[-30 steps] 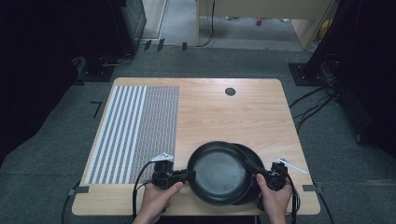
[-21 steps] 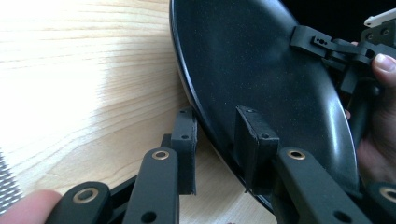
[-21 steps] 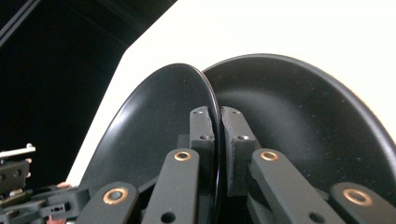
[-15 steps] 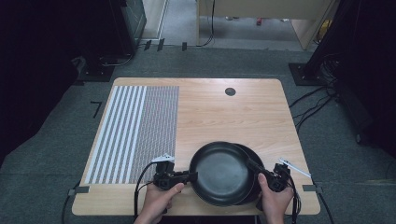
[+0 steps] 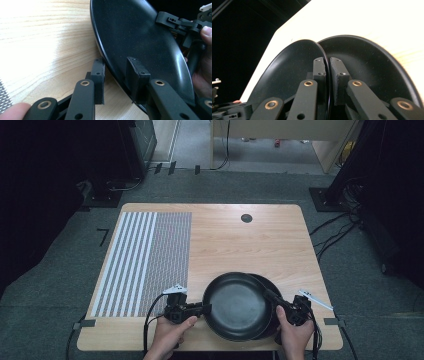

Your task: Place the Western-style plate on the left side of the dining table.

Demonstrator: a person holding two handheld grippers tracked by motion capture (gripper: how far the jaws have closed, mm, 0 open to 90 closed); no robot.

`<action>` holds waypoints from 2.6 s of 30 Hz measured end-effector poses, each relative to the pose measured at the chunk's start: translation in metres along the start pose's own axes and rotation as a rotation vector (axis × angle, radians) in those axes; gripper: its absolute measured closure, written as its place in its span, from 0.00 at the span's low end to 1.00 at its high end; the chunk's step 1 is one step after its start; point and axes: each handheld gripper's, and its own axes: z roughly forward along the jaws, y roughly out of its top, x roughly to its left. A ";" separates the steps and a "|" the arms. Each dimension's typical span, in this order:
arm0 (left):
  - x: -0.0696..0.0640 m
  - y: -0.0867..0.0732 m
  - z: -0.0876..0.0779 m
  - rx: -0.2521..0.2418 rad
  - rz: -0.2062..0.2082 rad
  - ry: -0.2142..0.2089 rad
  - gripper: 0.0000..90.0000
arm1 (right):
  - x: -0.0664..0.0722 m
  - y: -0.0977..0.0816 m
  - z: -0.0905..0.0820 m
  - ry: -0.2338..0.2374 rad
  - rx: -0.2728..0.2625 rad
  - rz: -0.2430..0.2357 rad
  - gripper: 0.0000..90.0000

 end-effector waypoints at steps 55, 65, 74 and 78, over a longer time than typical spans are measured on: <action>0.022 0.029 -0.065 -0.134 -0.100 0.059 0.84 | 0.063 0.024 0.050 0.071 -0.001 -0.063 0.94; 0.049 0.038 -0.105 -0.227 -0.149 0.121 0.84 | 0.102 0.028 0.098 0.115 0.047 -0.086 0.94; 0.081 0.044 -0.139 -0.265 -0.182 0.157 0.84 | 0.137 0.028 0.145 0.146 0.091 -0.106 0.94; 0.097 0.045 -0.149 -0.289 -0.215 0.175 0.85 | 0.148 0.025 0.167 0.152 0.113 -0.101 0.94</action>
